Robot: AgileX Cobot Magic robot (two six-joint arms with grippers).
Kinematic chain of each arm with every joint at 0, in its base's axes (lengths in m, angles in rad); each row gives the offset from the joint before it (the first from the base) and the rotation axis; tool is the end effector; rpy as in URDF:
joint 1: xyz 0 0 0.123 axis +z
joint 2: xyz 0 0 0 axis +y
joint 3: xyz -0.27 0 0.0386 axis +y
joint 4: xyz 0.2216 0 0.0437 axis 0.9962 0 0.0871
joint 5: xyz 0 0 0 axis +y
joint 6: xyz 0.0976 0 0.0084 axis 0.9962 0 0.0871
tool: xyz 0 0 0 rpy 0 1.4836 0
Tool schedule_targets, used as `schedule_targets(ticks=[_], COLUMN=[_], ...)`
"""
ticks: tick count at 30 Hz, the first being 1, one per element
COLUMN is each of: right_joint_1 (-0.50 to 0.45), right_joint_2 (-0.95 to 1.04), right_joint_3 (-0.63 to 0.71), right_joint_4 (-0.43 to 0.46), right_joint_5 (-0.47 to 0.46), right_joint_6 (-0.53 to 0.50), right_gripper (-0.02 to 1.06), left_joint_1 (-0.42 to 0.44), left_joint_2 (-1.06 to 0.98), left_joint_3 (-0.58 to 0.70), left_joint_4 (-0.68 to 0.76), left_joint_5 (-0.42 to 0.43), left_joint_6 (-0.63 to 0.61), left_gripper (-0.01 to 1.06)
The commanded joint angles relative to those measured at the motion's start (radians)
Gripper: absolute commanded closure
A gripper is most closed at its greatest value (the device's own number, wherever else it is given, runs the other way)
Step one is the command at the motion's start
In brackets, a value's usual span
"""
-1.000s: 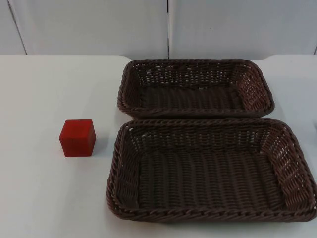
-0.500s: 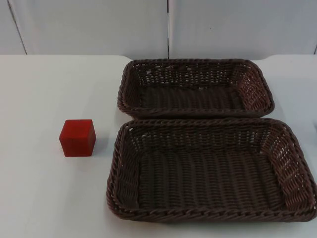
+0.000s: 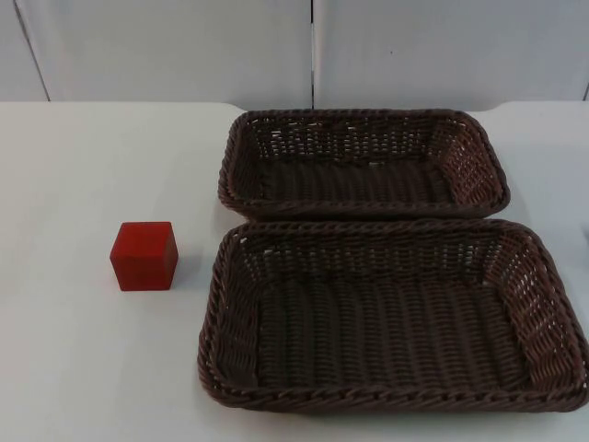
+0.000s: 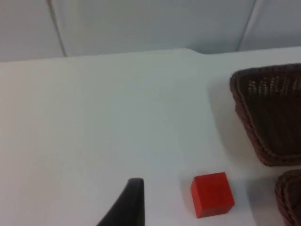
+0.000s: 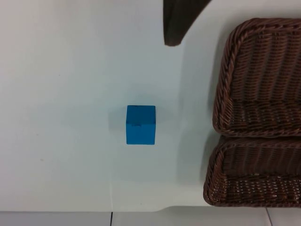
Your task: Pick up one cube with the left hand and place it into the upper basket. Pick up one cube with the right hand and place it into the lower basket.
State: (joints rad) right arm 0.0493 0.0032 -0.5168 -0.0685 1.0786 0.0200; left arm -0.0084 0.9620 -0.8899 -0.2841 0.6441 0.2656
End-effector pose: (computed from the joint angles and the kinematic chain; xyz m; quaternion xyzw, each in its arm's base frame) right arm -0.0112 -0.0065 0.2644 -0.0106 0.8538 -0.0162 0.5203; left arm 0.1804 -0.0180 0.3388 0.0587 0.8824 -0.0685 0.4617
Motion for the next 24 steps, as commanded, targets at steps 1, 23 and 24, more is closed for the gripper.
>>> schedule_targets(ticks=[1, 23, 24], right_joint_1=[-0.007, -0.007, -0.007], right_joint_2=[-0.003, -0.003, -0.003], right_joint_3=[0.003, 0.003, 0.003], right_joint_4=[0.0, 0.0, 0.0], right_joint_5=[-0.001, -0.001, -0.001], right_joint_6=[-0.009, -0.009, -0.009], right_gripper=[-0.01, -0.01, -0.01], left_joint_1=[-0.002, -0.051, -0.064], left_joint_2=[0.041, 0.452, 0.472], left_joint_3=[-0.025, -0.115, -0.115], left_joint_4=[-0.056, -0.272, -0.268], left_joint_5=[0.008, -0.036, -0.052], left_joint_6=[0.04, 0.262, 0.263], left_gripper=[0.0, 0.0, 0.0])
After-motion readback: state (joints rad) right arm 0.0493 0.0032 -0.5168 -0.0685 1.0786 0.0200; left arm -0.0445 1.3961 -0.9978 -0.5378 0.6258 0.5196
